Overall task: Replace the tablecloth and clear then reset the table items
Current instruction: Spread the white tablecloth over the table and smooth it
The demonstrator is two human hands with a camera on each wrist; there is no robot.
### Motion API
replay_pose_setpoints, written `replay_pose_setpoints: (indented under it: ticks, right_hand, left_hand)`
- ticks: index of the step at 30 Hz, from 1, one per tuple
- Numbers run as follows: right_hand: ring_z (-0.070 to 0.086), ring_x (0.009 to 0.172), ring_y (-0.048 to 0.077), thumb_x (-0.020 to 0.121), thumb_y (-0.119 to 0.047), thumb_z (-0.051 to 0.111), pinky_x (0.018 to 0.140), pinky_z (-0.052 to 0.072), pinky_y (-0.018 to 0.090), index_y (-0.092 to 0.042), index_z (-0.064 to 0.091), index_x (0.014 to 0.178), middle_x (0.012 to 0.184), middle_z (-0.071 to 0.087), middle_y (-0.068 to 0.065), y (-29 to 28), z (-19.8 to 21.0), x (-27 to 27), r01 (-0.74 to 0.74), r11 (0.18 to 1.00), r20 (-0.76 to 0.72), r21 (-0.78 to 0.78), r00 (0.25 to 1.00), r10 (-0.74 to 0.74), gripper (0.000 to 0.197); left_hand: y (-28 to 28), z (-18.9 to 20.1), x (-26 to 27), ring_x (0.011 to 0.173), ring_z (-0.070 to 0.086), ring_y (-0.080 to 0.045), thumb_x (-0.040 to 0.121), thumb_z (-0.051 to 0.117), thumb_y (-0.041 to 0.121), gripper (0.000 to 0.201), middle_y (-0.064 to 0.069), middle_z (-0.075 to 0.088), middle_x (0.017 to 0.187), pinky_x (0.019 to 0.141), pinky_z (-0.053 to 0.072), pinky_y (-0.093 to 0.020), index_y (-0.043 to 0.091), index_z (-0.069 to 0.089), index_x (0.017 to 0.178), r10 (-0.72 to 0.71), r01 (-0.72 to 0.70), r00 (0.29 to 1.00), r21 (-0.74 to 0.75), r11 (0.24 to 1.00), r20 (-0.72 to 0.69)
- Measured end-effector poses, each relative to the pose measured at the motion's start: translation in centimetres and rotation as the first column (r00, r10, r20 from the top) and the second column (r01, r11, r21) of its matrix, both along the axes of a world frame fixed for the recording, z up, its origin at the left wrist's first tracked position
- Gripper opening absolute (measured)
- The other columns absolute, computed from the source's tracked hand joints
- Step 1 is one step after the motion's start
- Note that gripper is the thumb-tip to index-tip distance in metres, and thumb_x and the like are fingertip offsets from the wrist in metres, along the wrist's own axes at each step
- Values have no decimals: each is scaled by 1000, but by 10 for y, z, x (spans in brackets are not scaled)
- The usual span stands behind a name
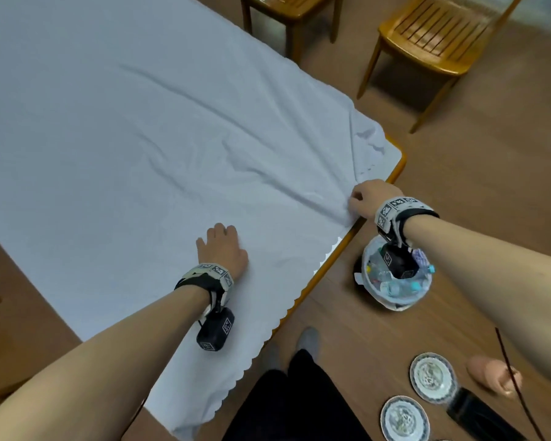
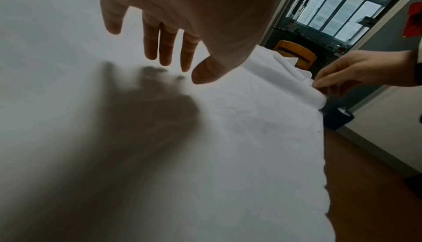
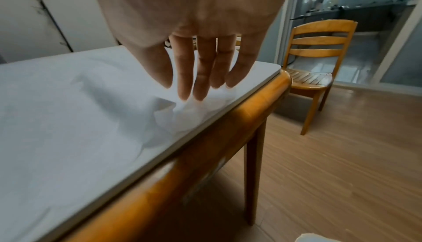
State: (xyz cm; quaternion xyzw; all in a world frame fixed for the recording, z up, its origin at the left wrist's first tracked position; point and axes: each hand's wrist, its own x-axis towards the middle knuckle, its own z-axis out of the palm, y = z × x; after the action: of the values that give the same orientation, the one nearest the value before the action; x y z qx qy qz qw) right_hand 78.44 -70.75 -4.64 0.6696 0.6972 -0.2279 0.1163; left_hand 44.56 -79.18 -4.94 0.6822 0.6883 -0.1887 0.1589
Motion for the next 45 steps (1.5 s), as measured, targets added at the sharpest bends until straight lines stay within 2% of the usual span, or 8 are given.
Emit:
replay_pose_setpoints:
  ticks: [4,9,14,18,26,36,40,45]
  right_hand:
    - [58,75,23,92,-27,41,58,48,31,-16,63,89,86,63,3,16,6,-1,60,993,0,97,998,-60,25]
    - [58,92,24,94,-23,40,66,48,34,-18,60,107,108,59,2,51,5,22,102,990,40,95,994,-106,25]
    - [52,112,24,91,-17,49,85,51,41,-21,56,123,126,52,2,76,9,53,39,999,51,-33,998,-37,33]
    - [49,110,19,80,-7,57,82,48,35,-26,58,118,117,50,-2,86,8,57,-63,991,-30,-114,998,60,42]
    - [45,108,14,83,-18,60,75,43,31,-27,59,112,106,44,-10,95,-12,41,-266,964,-148,-33,955,258,30]
    - [40,116,15,75,-47,74,83,47,35,-27,56,123,124,45,-5,37,-10,18,-789,614,-180,2,604,776,55]
    - [40,117,20,77,-34,75,83,49,35,-22,53,124,128,43,0,20,-19,18,-860,507,-57,55,504,862,54]
    - [46,109,19,89,-26,60,67,42,31,-18,61,109,118,50,-2,13,-27,12,-895,417,8,161,423,906,22]
  left_hand:
    - [30,0,30,115,44,-27,88,49,19,41,-7,44,129,87,40,-35,13,47,128,-55,49,973,33,998,222]
    - [87,-16,74,133,34,-25,88,51,18,49,-6,34,147,98,41,-38,15,45,137,-162,147,896,67,987,414]
    - [121,-25,105,136,27,-27,89,51,20,50,-8,26,151,94,41,-39,17,42,138,-247,244,910,52,968,334]
    - [127,-28,114,129,31,-26,86,53,21,48,-4,31,143,86,43,-38,20,45,133,-230,220,931,69,973,285]
    - [103,-32,117,135,29,-25,86,53,20,50,-4,29,149,95,42,-41,18,44,135,-103,83,945,78,993,312]
    - [-55,-20,127,112,47,-21,86,60,31,33,1,48,119,86,46,-34,21,56,117,256,-294,924,98,951,284]
    - [-103,-21,130,115,42,-22,75,70,56,63,0,44,123,88,45,-36,26,49,126,312,-329,924,44,943,220]
    - [-114,-27,129,114,42,-24,78,69,22,53,-1,44,128,77,45,-32,22,47,127,243,-256,963,108,961,118]
